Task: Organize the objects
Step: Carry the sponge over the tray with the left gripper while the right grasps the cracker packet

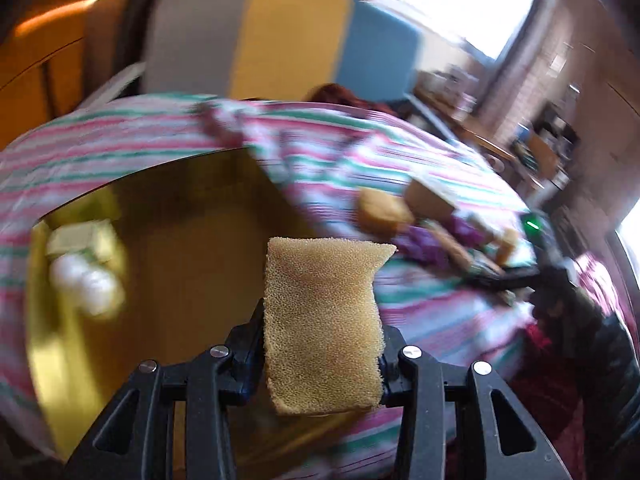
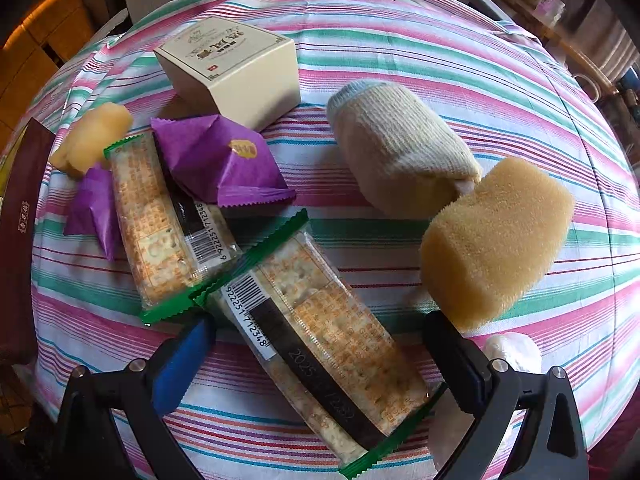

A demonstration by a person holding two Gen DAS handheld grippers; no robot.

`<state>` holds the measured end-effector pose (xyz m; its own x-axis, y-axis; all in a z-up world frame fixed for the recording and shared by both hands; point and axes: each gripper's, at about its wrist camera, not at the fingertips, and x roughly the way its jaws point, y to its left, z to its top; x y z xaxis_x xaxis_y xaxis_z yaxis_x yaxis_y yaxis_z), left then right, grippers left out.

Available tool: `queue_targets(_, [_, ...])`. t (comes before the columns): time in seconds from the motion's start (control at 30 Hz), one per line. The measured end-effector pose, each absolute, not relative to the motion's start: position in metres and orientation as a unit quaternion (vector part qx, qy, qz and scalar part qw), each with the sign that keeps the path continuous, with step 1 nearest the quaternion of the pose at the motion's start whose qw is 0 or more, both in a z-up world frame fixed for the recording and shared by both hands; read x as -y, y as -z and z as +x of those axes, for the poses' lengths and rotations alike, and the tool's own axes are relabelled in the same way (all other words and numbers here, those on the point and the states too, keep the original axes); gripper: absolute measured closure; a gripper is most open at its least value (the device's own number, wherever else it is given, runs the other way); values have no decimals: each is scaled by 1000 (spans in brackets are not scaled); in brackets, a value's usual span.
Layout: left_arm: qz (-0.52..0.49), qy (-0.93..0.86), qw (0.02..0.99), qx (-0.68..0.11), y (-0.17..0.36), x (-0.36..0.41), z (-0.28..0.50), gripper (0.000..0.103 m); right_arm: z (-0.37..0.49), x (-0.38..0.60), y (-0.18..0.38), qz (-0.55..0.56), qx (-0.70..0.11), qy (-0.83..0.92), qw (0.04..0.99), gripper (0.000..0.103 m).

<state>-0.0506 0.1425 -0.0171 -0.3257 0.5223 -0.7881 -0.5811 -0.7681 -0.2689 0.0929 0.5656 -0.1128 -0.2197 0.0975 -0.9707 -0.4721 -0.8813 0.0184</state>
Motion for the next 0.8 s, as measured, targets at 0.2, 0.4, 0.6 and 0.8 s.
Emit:
queue_targets(0.2, [-533, -818, 216, 7, 56, -68, -99, 60, 103, -572, 107, -596, -153, -765, 189, 0])
queue_targets(0.4, [-535, -829, 162, 3, 75, -53, -119, 60, 99, -562, 105, -597, -152, -764, 191, 0])
queue_targets(0.6, [-534, -834, 137, -20, 85, -54, -128, 59, 101, -565, 101, -598, -154, -763, 190, 0])
queue_targets(0.8, [-511, -851, 110, -54, 80, -59, -131, 57, 100, -549, 93, -608, -151, -759, 179, 9])
